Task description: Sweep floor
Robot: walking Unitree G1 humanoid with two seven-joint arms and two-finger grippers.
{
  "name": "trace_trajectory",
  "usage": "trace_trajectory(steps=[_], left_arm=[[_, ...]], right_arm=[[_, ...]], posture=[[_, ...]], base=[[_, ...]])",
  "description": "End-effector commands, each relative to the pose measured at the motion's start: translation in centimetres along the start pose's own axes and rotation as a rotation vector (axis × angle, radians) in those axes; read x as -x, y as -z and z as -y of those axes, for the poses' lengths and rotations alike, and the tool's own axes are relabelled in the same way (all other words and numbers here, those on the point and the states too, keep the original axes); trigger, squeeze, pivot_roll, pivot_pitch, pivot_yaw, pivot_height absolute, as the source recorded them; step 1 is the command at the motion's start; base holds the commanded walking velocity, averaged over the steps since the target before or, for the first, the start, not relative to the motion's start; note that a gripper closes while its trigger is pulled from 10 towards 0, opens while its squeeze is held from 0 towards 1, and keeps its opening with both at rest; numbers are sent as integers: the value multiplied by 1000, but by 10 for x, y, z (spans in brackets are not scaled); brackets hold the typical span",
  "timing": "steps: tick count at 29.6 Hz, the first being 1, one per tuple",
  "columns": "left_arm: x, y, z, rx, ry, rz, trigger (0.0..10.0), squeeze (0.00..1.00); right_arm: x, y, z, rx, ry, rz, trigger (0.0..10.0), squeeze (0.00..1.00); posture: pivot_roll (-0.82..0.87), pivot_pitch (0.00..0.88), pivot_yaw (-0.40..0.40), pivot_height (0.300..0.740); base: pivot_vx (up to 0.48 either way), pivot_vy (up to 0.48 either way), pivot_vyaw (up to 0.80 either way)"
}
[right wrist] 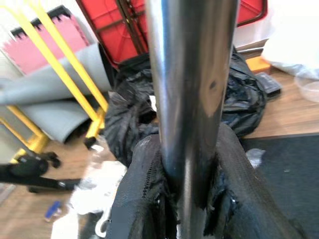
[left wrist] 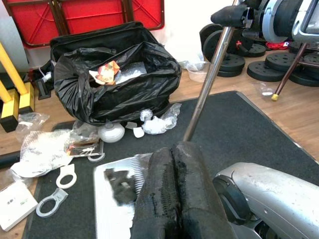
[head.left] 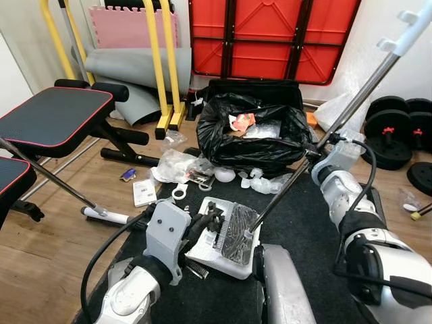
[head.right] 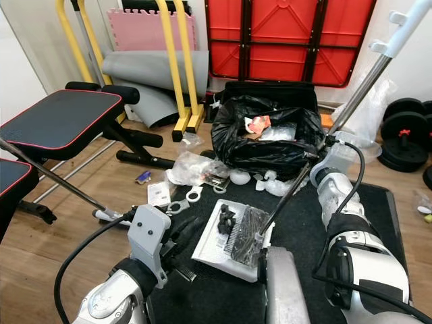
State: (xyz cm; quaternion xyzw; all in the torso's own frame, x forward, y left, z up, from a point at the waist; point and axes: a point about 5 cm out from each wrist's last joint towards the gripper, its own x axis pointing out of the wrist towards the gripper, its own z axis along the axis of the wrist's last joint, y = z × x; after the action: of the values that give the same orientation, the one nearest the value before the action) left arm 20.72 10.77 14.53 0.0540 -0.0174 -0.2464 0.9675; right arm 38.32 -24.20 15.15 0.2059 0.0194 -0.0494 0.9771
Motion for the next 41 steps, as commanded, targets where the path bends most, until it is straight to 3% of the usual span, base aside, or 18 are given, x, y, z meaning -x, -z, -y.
trace_trajectory(steps=[1,9,18,29,33,41], left_arm=[[-1,3,1,-6,27,-8,10000,0],[-5,2,-2,-29,20,-1,10000,0],[-11,4,-17,-36,-83,-27,10000,0],[-15,5,-26,-20,-160,-40,10000,0],[-16,7,-28,-19,-169,-62,10000,0],[-15,-3,-33,-9,-193,5,10000,0]], right_arm=[[-6,-28,-15,-84,-62,117,10000,0],[-6,-31,-24,-37,-96,142,10000,0],[-5,-36,-33,-79,-135,163,10000,0],[-4,-43,-32,-75,-122,190,10000,0],[-3,-41,-32,-76,-124,188,10000,0],[-2,-56,-29,-76,-125,227,10000,0]], posture=[[-32,0,-63,431],[-31,0,-71,456],[-41,0,-69,491],[-43,0,-70,526],[-43,0,-69,536],[-50,0,-80,566]], base=[[0,0,0],[0,0,0],[0,0,0],[0,0,0],[-427,0,0],[0,0,0]])
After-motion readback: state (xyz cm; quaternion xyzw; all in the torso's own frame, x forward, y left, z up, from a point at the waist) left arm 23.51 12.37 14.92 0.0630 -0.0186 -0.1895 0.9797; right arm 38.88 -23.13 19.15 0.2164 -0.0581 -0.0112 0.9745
